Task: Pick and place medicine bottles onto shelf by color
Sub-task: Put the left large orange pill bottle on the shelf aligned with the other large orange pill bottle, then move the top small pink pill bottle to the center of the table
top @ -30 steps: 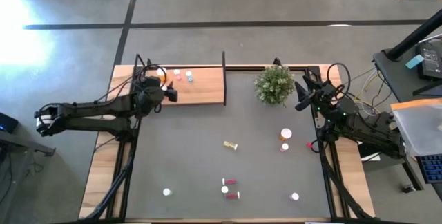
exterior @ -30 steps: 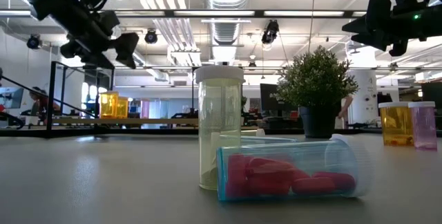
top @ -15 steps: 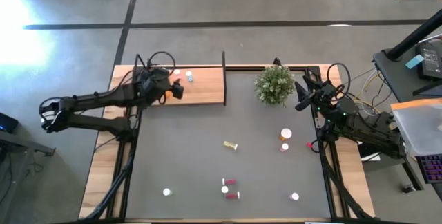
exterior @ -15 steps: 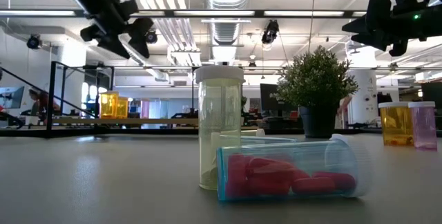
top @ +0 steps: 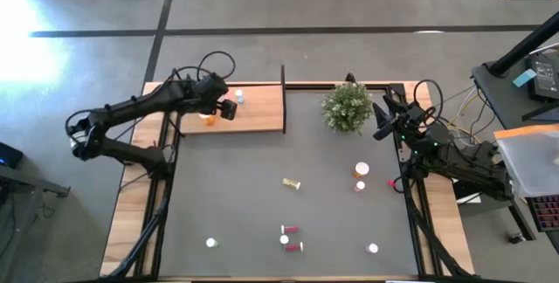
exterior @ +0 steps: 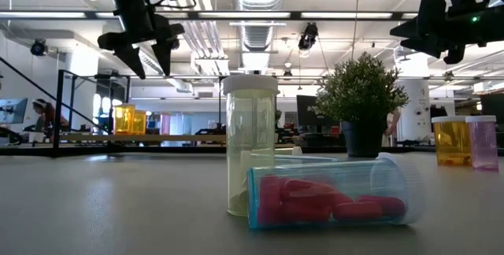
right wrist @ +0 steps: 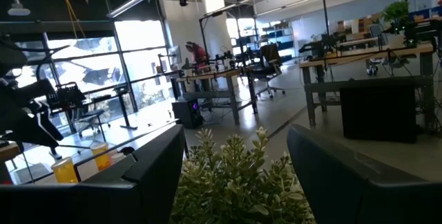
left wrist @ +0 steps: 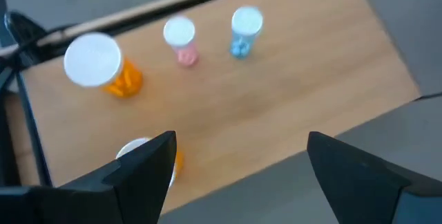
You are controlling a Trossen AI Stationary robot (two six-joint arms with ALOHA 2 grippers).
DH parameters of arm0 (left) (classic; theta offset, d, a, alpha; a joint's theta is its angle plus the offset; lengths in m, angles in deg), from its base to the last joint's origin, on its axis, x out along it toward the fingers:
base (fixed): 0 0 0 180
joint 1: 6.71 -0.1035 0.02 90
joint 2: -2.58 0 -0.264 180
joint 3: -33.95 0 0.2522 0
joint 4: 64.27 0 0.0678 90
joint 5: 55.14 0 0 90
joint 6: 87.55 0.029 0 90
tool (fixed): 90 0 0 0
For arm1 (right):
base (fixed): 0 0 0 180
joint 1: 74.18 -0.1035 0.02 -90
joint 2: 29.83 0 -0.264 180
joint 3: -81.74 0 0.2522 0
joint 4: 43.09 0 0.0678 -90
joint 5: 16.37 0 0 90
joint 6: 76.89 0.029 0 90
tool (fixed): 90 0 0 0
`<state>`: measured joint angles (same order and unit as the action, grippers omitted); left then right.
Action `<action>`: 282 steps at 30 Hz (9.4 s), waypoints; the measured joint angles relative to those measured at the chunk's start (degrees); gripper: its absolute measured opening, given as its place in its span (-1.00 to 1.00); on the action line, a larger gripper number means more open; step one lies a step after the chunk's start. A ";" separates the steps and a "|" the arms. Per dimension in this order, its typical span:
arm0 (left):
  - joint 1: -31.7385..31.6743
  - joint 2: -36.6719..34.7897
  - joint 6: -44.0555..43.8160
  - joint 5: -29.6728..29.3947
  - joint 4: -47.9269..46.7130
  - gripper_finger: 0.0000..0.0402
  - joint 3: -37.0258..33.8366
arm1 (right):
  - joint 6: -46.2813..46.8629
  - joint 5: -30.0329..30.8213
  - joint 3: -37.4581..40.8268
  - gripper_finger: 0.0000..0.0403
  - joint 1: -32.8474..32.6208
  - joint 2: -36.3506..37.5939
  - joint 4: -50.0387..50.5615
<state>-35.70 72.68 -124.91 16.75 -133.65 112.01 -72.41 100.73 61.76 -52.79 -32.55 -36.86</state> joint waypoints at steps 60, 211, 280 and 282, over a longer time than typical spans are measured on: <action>-9.79 7.05 3.75 0.40 -0.18 0.19 -9.95 | -0.01 -0.01 0.00 0.24 -0.02 0.00 0.00; -2.50 -11.09 23.18 14.93 50.01 0.41 -6.13 | -0.01 0.00 0.01 0.24 -0.01 -0.01 0.00; 8.42 4.97 16.71 22.39 112.60 0.41 -5.80 | 57.91 8.95 0.00 0.24 0.26 -0.02 -0.92; 8.42 4.97 16.71 22.39 112.61 0.41 -5.80 | 59.84 8.91 0.00 0.24 0.26 -0.02 -0.93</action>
<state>-27.29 77.65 -108.19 39.13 -21.03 106.21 -12.57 109.63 61.76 -52.53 -32.57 -37.79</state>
